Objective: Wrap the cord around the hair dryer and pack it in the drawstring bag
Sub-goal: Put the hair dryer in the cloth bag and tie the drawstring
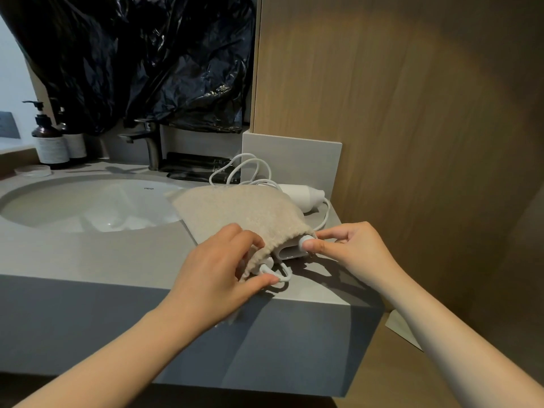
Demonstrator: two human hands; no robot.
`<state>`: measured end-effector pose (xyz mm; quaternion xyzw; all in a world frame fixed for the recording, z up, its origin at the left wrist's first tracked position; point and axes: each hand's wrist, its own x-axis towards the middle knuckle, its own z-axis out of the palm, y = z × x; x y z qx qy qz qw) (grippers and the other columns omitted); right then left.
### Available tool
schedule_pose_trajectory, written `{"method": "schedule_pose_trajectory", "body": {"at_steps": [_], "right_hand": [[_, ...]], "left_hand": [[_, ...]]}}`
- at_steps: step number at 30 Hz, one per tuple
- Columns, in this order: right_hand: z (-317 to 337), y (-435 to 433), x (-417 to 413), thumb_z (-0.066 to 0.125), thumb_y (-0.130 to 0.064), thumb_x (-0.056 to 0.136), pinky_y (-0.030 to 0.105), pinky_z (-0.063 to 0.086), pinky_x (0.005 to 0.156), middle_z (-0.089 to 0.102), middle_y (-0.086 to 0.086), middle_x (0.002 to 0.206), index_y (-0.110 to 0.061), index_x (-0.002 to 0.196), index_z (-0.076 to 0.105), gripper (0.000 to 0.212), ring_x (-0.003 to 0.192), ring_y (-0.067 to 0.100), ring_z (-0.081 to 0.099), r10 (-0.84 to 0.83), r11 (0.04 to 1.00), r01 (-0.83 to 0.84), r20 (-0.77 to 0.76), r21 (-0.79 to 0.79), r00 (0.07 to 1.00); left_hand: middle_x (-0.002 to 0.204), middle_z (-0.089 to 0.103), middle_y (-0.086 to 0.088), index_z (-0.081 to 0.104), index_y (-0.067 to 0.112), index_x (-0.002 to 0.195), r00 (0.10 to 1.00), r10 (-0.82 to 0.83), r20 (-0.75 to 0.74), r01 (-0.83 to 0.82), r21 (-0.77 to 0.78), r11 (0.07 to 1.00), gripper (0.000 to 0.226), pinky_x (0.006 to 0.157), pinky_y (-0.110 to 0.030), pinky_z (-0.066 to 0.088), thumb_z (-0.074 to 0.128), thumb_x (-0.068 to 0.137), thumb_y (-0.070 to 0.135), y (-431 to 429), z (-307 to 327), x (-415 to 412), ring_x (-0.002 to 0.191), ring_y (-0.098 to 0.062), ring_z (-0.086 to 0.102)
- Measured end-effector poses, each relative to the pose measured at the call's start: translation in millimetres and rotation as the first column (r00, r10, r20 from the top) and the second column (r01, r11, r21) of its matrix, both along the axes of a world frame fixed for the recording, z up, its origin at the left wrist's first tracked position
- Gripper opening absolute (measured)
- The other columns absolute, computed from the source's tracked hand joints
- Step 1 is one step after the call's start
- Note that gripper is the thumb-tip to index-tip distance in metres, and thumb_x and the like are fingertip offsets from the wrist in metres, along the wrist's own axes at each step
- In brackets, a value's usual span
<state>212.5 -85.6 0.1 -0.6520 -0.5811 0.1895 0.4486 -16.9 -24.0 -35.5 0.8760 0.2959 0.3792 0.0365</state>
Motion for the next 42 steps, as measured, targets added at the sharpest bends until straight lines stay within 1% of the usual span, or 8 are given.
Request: {"method": "schedule_pose_trajectory", "body": {"at_steps": [7,10,13,22,26,30,35,42], "right_hand": [[-4.9,-6.7,-0.7,0.075,-0.046,0.073,0.012,0.043,0.055,0.064,-0.020,0.056,-0.033,0.087,0.076,0.019,0.054,-0.006,0.057,-0.069,0.997,0.067,0.055,0.033,0.996],[-8.0,-10.5,4.0,0.065,-0.056,0.077,0.028,0.053,0.066,0.057,-0.016,0.048,-0.034,0.102,0.070,0.033,0.049,0.003,0.051,-0.110,0.993,0.113,0.100,-0.025,0.989],[-11.5,-16.3,9.3,0.055,-0.067,0.073,0.015,0.040,0.059,0.059,-0.018,0.057,-0.021,0.121,0.064,0.067,0.055,-0.003,0.056,-0.090,0.978,0.116,0.150,-0.173,0.985],[-4.5,-9.9,4.0,0.059,-0.035,0.092,0.029,0.032,0.055,0.050,-0.003,0.052,-0.016,0.076,0.074,0.029,0.046,0.004,0.040,-0.048,0.995,0.072,0.273,-0.076,0.961],[17.6,-13.4,-10.9,0.050,-0.030,0.097,0.030,0.038,0.064,0.055,0.019,0.073,-0.003,0.080,0.064,0.035,0.064,0.012,0.047,-0.032,0.998,0.022,0.164,0.064,0.986],[46.3,-9.7,-26.3,0.046,-0.028,0.099,0.019,0.044,0.070,0.052,0.005,0.076,-0.001,0.085,0.057,0.032,0.071,0.003,0.052,0.053,0.996,-0.045,-0.102,0.076,0.993],[73.2,-6.2,-31.7,0.045,-0.017,0.097,0.029,0.048,0.069,0.047,0.003,0.069,-0.012,0.079,0.052,0.020,0.068,0.014,0.047,0.202,0.974,-0.082,-0.637,0.213,0.744],[75.3,-11.3,-21.7,0.051,-0.023,0.094,0.039,0.038,0.082,0.053,0.011,0.093,-0.012,0.100,0.058,0.014,0.091,0.022,0.049,0.097,0.987,-0.008,-0.561,0.159,0.822]], "left_hand": [[0.153,0.032,0.009,0.048,0.032,0.138,0.995,-0.084,-0.057,0.074,-0.167,0.983,0.093,0.107,-0.023,0.026,0.058,0.059,0.079,16.3,0.3,10.0,0.139,-0.011,0.029],[0.153,0.033,0.013,0.052,0.032,0.135,0.996,-0.087,0.002,0.085,-0.202,0.976,0.089,0.109,-0.023,0.030,0.057,0.059,0.078,13.8,0.2,8.8,0.138,-0.006,0.032],[0.149,0.039,0.011,0.058,0.030,0.128,0.996,-0.089,-0.027,0.083,-0.170,0.982,0.080,0.109,-0.029,0.037,0.054,0.064,0.078,10.8,-3.4,1.7,0.136,-0.008,0.038],[0.101,0.059,0.007,0.065,0.020,0.097,0.997,-0.072,0.039,0.071,0.039,0.997,0.045,0.075,-0.035,0.053,0.054,0.081,0.060,10.2,7.1,-8.6,0.088,-0.015,0.059],[0.096,0.059,0.008,0.065,0.022,0.094,0.988,-0.063,0.143,0.063,0.001,0.998,0.046,0.072,-0.035,0.055,0.055,0.078,0.063,11.7,20.0,-17.6,0.089,-0.012,0.059],[0.092,0.059,0.014,0.065,0.023,0.092,0.977,-0.043,0.207,0.038,0.029,0.999,0.041,0.070,-0.026,0.049,0.055,0.079,0.060,8.3,29.5,-22.8,0.086,-0.004,0.056],[0.094,0.060,0.021,0.068,0.026,0.094,0.958,-0.002,0.288,0.020,-0.061,0.998,0.028,0.065,-0.018,0.052,0.076,0.077,0.047,5.2,46.2,-24.7,0.088,0.002,0.059],[0.087,0.068,0.008,0.069,0.026,0.085,0.964,0.081,0.252,0.036,-0.429,0.903,0.041,0.061,-0.017,0.050,0.082,0.057,0.054,-8.8,50.6,-33.2,0.067,-0.005,0.064]]}}
